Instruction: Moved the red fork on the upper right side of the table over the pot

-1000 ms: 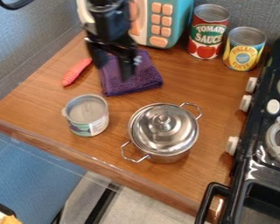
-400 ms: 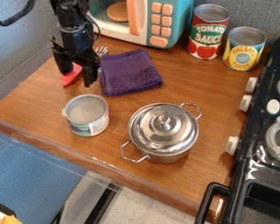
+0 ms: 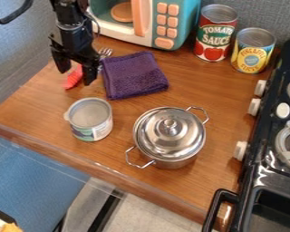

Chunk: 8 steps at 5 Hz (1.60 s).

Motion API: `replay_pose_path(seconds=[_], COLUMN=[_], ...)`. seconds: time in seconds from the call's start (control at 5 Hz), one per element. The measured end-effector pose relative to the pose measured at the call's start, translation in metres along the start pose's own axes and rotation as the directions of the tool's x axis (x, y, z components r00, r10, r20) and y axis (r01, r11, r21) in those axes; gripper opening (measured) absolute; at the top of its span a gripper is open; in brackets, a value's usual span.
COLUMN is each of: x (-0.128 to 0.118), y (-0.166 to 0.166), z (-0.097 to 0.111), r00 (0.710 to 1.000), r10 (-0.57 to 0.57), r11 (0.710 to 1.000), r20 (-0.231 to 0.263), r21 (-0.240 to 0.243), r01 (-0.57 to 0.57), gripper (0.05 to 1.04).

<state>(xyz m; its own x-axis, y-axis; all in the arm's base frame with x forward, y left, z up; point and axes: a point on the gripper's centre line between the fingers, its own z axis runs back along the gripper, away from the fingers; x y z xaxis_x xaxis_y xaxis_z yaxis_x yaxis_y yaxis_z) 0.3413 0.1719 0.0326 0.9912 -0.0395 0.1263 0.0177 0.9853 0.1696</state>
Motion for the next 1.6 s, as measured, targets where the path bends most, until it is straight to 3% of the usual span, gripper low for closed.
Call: replay_pose_path(seconds=[0.4, 0.8, 1.0, 1.2, 1.4, 1.6], x=[0.000, -0.002, -0.007, -0.001, 0.009, 0.018], y=[0.009, 0.007, 0.003, -0.015, -0.058, -0.103], z=[-0.014, -0.012, 0.011, 0.062, 0.083, 0.091], r00=[0.998, 0.998, 0.995, 0.991, 0.994, 1.000], r10=[0.038, 0.039, 0.077, 0.133, 0.106, 0.025], r11=[0.999, 0.999, 0.997, 0.990, 0.994, 1.000], r20=[-0.043, -0.043, -0.062, -0.023, -0.027, -0.016], r21=[0.000, -0.007, 0.001, 0.047, 0.037, -0.012], r01=[-0.038, -0.040, -0.077, -0.131, -0.105, -0.025], gripper=[0.949, 0.423, 0.418, 0.418, 0.418, 0.418])
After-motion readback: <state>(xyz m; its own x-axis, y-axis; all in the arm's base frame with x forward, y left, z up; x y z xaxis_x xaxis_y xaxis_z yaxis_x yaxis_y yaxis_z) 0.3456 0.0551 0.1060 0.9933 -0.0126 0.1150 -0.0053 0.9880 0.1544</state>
